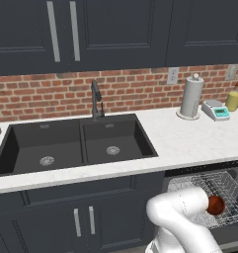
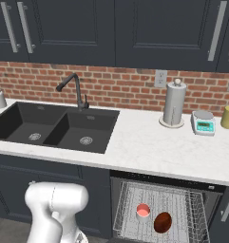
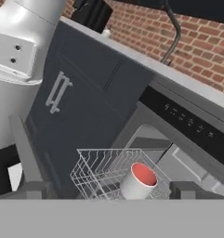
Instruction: Pick up the cup and bowl from the counter, place them in the dishwasher, and close the dishwasher door.
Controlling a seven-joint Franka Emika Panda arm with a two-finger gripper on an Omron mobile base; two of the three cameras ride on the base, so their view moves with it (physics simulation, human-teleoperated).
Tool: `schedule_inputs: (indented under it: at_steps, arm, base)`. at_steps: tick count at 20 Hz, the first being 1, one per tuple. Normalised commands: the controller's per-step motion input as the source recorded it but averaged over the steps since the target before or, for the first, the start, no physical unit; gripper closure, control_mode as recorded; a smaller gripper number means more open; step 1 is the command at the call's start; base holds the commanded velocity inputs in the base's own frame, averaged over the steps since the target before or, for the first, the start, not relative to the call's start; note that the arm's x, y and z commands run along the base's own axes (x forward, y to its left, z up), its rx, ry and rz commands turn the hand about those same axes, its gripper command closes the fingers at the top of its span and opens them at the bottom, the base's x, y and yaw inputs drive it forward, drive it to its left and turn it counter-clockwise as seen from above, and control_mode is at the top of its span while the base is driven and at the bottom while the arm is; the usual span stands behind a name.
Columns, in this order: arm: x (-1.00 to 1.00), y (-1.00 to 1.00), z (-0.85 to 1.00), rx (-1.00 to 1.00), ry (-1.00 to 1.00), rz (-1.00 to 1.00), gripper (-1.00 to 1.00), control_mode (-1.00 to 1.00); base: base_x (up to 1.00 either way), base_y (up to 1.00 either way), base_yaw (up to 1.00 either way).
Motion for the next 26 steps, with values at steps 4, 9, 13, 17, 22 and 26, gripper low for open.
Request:
schedule_inputs:
  at_steps: [4,9,13,17,22,26]
  arm:
    - [0.00,0.00,-0.36,0.00,0.00,-0.13,-1.00,-1.00]
    - [0.00,-0.02,-0.67,0.00,0.00,-0.08,-1.00,-1.00]
    - [0.00,-0.06,-0.94,0.04,0.00,-0.07,-1.00,-1.00]
    - [-0.17,-0.17,-0.87,0.11,-0.04,-0.10,-1.00,-1.00]
    - [-0.22,-0.19,-0.72,0.12,-0.06,-0.09,-1.00,-1.00]
    - [0.00,-0.02,-0.62,0.07,-0.05,-0.04,-1.00,-1.00]
  base:
    - [0.00,0.00,0.00]
    - [0.00,0.00,0.00]
    - [0.00,0.00,0.00]
    - [0.00,0.00,0.00]
    - [0.00,0.00,0.00]
    - [0.00,0.00,0.00]
